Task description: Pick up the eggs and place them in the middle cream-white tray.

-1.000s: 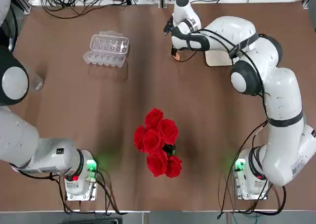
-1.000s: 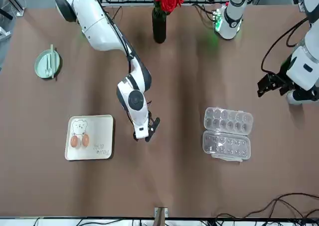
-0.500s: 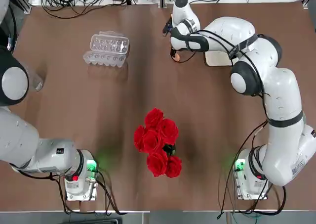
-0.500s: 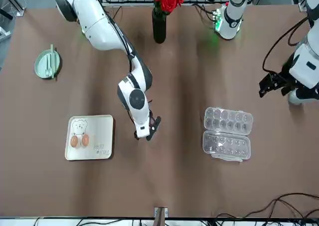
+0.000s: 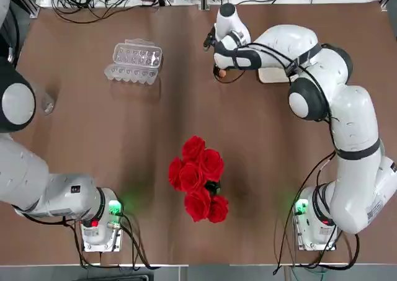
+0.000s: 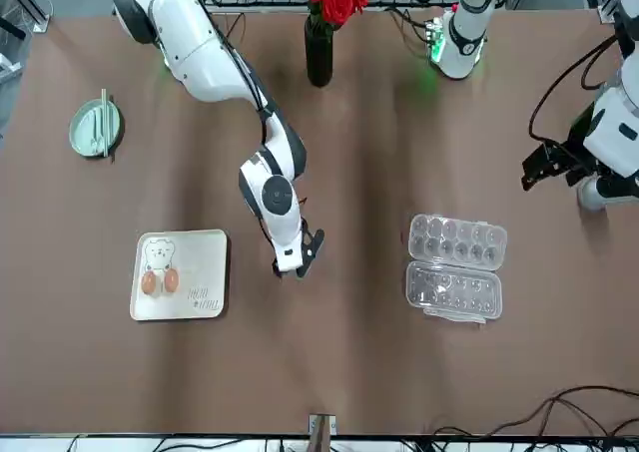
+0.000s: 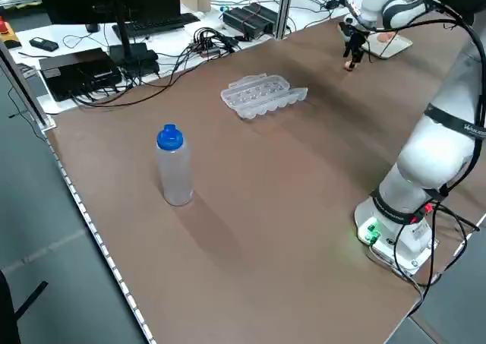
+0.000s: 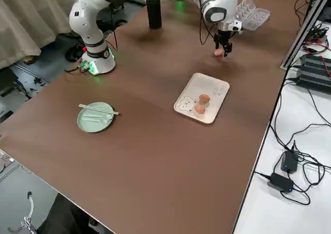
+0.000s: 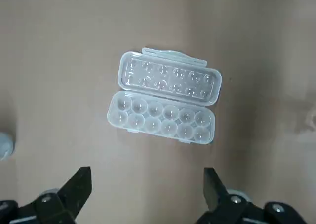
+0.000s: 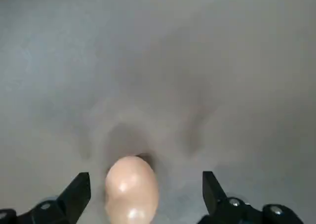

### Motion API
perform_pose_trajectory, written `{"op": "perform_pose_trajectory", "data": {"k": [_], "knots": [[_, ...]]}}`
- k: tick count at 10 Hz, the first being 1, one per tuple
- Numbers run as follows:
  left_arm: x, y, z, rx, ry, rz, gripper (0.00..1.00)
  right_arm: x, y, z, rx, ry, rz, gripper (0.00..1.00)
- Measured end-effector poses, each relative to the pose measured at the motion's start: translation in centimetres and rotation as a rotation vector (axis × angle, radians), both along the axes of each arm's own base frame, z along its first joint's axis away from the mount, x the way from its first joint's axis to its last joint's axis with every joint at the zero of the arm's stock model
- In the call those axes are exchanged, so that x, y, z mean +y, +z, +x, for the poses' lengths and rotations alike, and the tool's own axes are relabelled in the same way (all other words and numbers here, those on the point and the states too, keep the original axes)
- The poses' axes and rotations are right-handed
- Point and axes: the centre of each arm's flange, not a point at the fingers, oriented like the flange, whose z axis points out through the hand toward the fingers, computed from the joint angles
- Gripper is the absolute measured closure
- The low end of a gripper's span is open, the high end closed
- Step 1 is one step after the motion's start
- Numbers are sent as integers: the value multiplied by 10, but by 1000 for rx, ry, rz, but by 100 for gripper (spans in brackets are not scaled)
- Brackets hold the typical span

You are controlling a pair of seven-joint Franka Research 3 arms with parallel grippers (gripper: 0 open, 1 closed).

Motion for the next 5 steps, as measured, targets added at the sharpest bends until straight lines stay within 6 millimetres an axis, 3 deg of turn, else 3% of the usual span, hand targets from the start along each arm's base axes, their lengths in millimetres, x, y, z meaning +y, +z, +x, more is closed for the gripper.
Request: {"op": "perform_pose_trajectory", "data": {"k": [5], "knots": [[25, -4, 2, 21, 41, -13, 0, -2, -8, -3, 4, 1, -3, 5]]}}
